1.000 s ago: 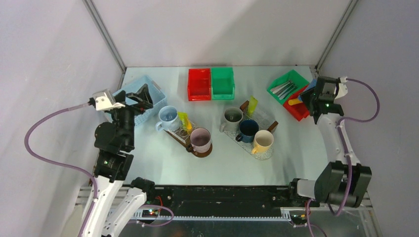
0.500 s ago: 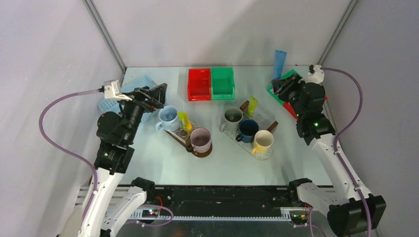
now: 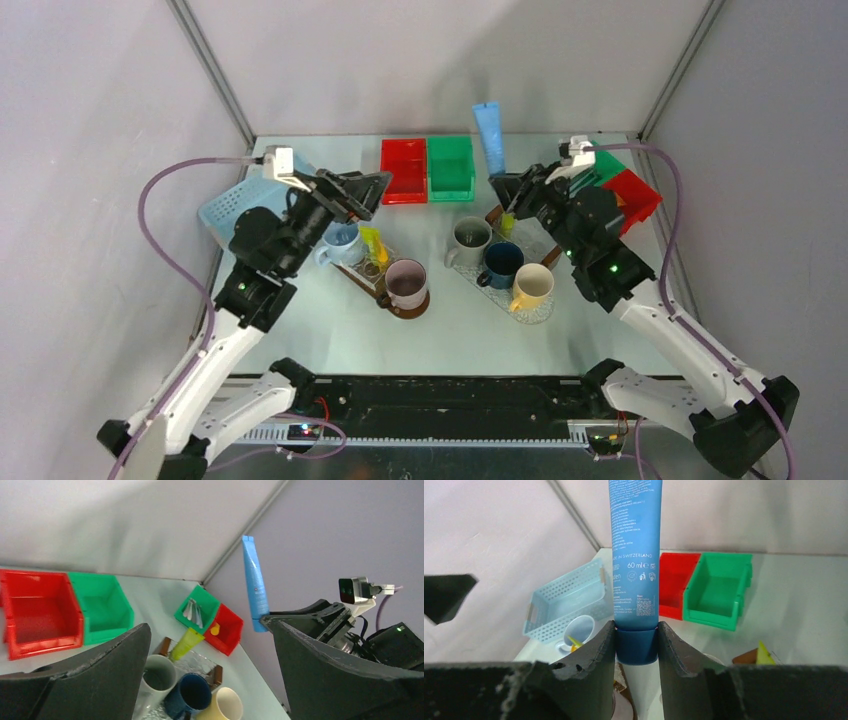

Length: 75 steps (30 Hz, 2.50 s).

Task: Prepare toiletry sets of a toothbrush and toothpaste on the tray
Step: Pick up the toothpaste from the storage box.

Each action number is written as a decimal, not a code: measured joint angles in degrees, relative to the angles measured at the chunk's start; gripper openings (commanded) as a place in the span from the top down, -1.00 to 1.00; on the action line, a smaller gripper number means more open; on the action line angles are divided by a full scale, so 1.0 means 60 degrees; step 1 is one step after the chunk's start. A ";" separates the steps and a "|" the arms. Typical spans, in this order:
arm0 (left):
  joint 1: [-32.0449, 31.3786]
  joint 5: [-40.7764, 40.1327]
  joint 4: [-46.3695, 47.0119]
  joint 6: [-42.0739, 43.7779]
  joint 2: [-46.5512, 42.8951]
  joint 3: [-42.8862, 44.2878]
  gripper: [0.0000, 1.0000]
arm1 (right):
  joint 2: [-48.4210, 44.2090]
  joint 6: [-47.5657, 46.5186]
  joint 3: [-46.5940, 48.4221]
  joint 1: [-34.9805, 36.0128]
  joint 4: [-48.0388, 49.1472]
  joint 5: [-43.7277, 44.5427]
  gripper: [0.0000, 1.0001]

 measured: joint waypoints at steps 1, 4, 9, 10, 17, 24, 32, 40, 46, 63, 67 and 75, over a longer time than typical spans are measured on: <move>-0.0146 0.0015 0.0098 -0.0051 0.0135 0.0015 -0.97 | 0.0000 -0.0087 0.0000 0.0208 0.0051 0.0076 1.00; -0.0579 0.0080 0.0393 -0.0248 0.0572 0.0095 -0.97 | 0.0004 -0.0375 -0.0004 0.0841 0.0229 0.0273 1.00; -0.1224 0.0211 0.0965 -0.0528 0.1231 0.0255 -0.94 | 0.0007 -0.0787 -0.0004 0.1759 0.0459 0.0484 1.00; -0.1333 0.0255 0.1096 -0.0597 0.1348 0.0270 -0.93 | 0.0015 -0.0834 -0.0004 0.1872 0.0499 0.0495 1.00; -0.1927 0.0364 0.1858 -0.0907 0.1978 0.0277 -0.87 | 0.0171 -0.1115 -0.0004 0.2641 0.0896 0.0594 1.00; -0.2208 0.0382 0.2200 -0.1056 0.2484 0.0280 -0.65 | 0.0273 -0.1315 -0.0007 0.3118 0.1228 0.0586 1.00; -0.2240 0.0393 0.2459 -0.1260 0.2677 0.0280 -0.42 | 0.0277 -0.1497 -0.0011 0.3370 0.1483 0.0554 1.00; -0.2255 0.0568 0.2725 -0.1475 0.2736 0.0280 -0.05 | 0.0328 -0.1497 -0.0011 0.3399 0.1570 0.0408 0.96; -0.2266 0.0605 0.2827 -0.1453 0.2732 0.0280 0.31 | 0.0328 -0.1494 -0.0011 0.3399 0.1581 0.0397 0.76; -0.1785 0.1064 0.1778 -0.0790 0.2535 0.0280 0.46 | 0.0160 -0.1708 -0.0011 0.3096 0.1151 -0.0149 -0.55; -0.1443 0.1588 0.1104 -0.0233 0.2517 0.0280 0.47 | -0.0091 -0.1727 -0.0011 0.2677 0.0612 -0.0947 -0.62; -0.1228 0.3282 -0.0470 0.1341 0.2528 0.0780 0.47 | -0.0747 -0.1191 0.0237 0.0659 -0.0266 -0.3523 -0.56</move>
